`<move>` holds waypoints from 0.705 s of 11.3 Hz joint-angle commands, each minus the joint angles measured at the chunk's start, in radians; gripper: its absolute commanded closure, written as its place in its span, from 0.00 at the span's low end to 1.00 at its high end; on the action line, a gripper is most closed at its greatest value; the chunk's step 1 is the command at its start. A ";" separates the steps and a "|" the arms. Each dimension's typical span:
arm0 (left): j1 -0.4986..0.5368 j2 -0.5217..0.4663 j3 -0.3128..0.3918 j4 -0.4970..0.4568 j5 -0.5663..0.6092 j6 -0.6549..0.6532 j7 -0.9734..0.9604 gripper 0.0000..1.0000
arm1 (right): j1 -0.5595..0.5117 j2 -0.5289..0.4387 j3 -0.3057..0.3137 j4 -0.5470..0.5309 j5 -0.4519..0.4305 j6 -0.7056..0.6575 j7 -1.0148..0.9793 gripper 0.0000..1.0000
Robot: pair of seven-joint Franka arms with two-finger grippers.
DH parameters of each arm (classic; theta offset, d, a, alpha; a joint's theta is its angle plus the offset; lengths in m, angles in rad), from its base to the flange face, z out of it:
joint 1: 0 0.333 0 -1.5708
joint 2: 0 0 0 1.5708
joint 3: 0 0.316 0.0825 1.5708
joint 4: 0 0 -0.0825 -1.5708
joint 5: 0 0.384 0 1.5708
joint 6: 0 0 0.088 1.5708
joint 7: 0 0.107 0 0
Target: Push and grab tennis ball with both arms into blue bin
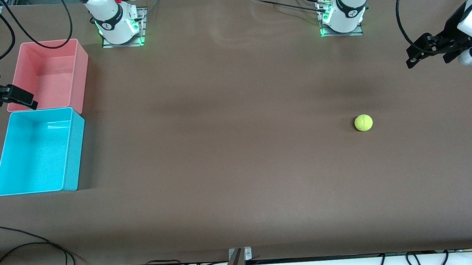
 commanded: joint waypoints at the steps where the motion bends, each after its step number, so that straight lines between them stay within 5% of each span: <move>1: 0.001 0.013 -0.002 0.033 -0.014 -0.025 -0.004 0.00 | -0.005 0.003 0.004 0.014 0.013 -0.012 -0.016 0.00; 8: -0.001 0.015 -0.002 0.035 -0.014 -0.025 -0.006 0.00 | -0.005 0.002 0.004 0.016 0.013 -0.013 -0.017 0.00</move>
